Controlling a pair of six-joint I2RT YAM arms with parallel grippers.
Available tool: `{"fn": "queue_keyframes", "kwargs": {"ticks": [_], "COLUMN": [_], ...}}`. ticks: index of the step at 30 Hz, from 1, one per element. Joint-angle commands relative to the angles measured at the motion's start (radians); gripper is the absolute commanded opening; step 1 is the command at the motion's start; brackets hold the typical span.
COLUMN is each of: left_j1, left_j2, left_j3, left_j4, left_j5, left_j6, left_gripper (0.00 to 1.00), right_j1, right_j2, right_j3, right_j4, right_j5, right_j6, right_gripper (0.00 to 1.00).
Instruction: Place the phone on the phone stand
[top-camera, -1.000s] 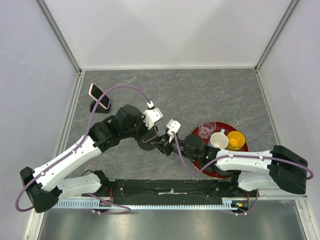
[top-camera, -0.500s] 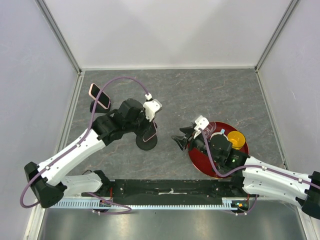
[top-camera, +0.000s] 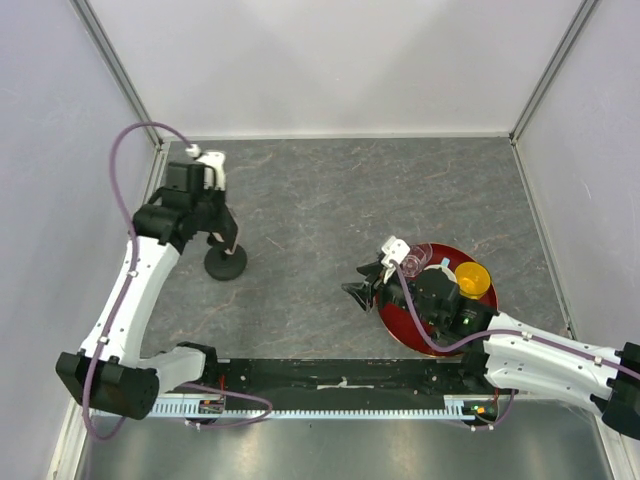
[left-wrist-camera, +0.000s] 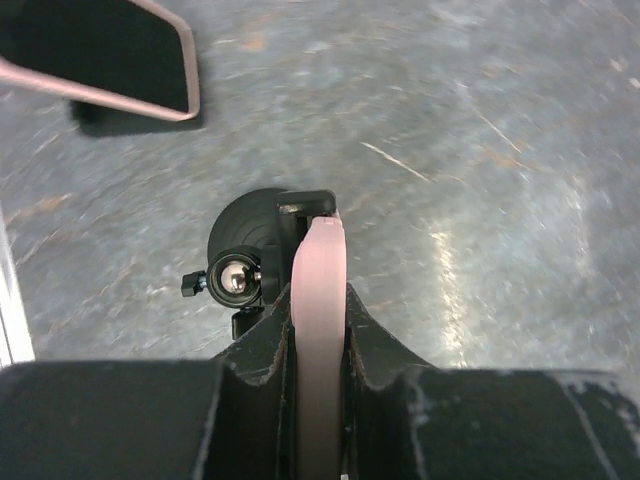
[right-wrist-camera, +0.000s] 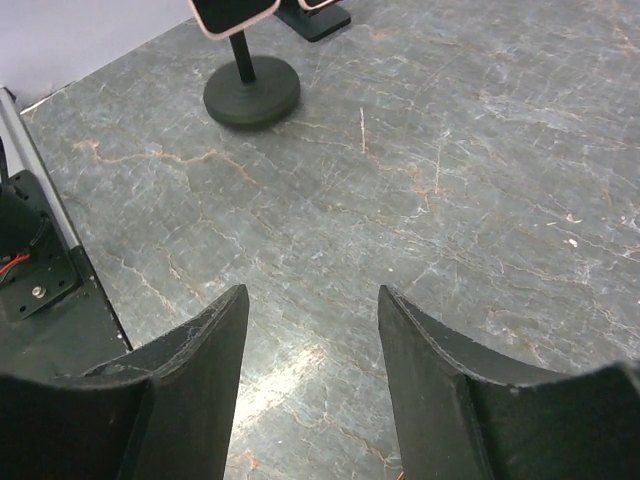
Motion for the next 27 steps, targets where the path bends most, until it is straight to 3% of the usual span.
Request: {"fn": "queue_keyframes", "kwargs": {"ticks": [1, 6, 13, 20, 27], "left_j1": [0.195, 0.340, 0.501, 0.535, 0.535], "left_j2": [-0.046, 0.003, 0.020, 0.006, 0.041], "left_j3": [0.057, 0.080, 0.046, -0.008, 0.035], "left_j4": [0.143, 0.144, 0.218, 0.295, 0.261], "left_j5": [0.095, 0.113, 0.313, 0.397, 0.347], "left_j6": [0.014, 0.044, 0.047, 0.127, 0.198], "left_gripper": [0.02, 0.02, 0.02, 0.02, 0.02], "right_j1": [-0.006, -0.006, -0.006, -0.008, -0.006], "right_j2": [0.012, 0.021, 0.004, -0.005, 0.021], "right_j3": [0.044, 0.059, 0.045, 0.055, 0.061], "right_j4": [-0.004, -0.022, -0.037, -0.065, -0.065], "right_j5": [-0.071, -0.191, -0.228, -0.249, -0.267], "right_j6": [-0.012, -0.019, -0.003, -0.006, -0.006], "right_gripper": [0.63, 0.65, 0.67, 0.68, 0.68]}}
